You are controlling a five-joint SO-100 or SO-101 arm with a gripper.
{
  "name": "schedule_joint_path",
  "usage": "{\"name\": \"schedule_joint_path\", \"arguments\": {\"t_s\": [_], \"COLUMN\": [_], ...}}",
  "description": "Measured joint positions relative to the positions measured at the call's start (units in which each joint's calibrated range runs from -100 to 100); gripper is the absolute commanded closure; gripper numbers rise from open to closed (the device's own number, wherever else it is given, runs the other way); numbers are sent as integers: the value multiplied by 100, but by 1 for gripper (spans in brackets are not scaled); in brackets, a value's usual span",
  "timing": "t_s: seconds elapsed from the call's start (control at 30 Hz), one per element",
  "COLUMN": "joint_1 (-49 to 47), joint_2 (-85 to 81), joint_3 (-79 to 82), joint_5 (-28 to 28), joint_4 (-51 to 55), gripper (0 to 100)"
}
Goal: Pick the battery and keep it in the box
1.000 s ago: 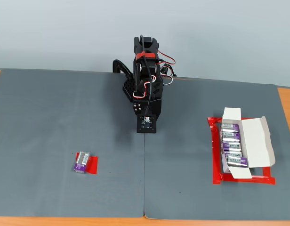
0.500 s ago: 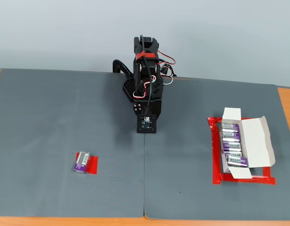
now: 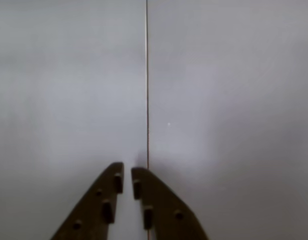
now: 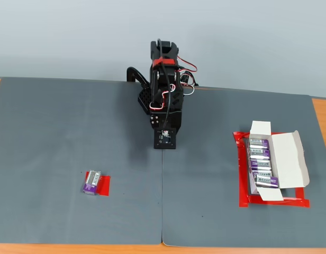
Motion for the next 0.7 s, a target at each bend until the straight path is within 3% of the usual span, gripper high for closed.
{"name": "schedule_joint_path", "arguments": {"t_s": [0.47, 0.7], "joint_1": [29, 619], "joint_2": [2387, 3670], "joint_3": [-1769, -2748], "joint_5": [5, 34], "joint_4": [-1275, -1778], "gripper": [98, 98]}}
